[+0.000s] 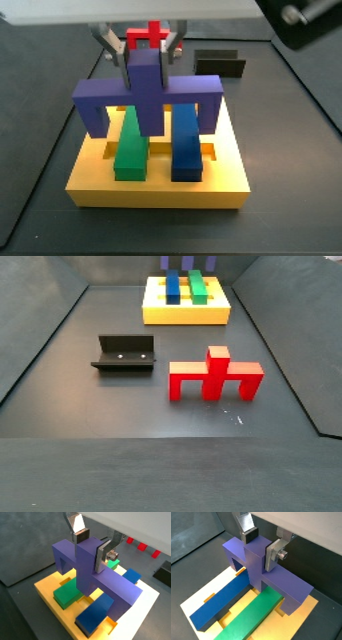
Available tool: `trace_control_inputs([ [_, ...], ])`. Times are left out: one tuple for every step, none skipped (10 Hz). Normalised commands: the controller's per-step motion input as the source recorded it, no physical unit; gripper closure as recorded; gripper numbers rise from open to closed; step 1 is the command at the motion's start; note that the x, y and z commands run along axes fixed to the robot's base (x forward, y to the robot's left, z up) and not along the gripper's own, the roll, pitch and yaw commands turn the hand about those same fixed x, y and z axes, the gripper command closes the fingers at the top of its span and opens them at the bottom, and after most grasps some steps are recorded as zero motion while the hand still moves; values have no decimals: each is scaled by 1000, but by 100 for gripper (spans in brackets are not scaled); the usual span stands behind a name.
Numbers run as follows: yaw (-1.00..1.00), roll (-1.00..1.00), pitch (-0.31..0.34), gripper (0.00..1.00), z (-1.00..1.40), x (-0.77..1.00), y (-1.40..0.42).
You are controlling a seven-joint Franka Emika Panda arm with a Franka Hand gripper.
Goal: Pick up the purple object. Move up. Move to above the board. Insert the purple object.
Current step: Insert the purple object.
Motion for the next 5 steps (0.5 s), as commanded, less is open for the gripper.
trace_control_inputs([
  [0, 90, -29, 100, -214, 111, -166],
  [0, 61, -54, 100, -309, 31, 0],
  [0, 19, -69, 100, -229, 0, 0],
  [0, 0, -39, 100, -169, 77, 0],
  [0, 4, -19, 100, -109, 160, 0],
])
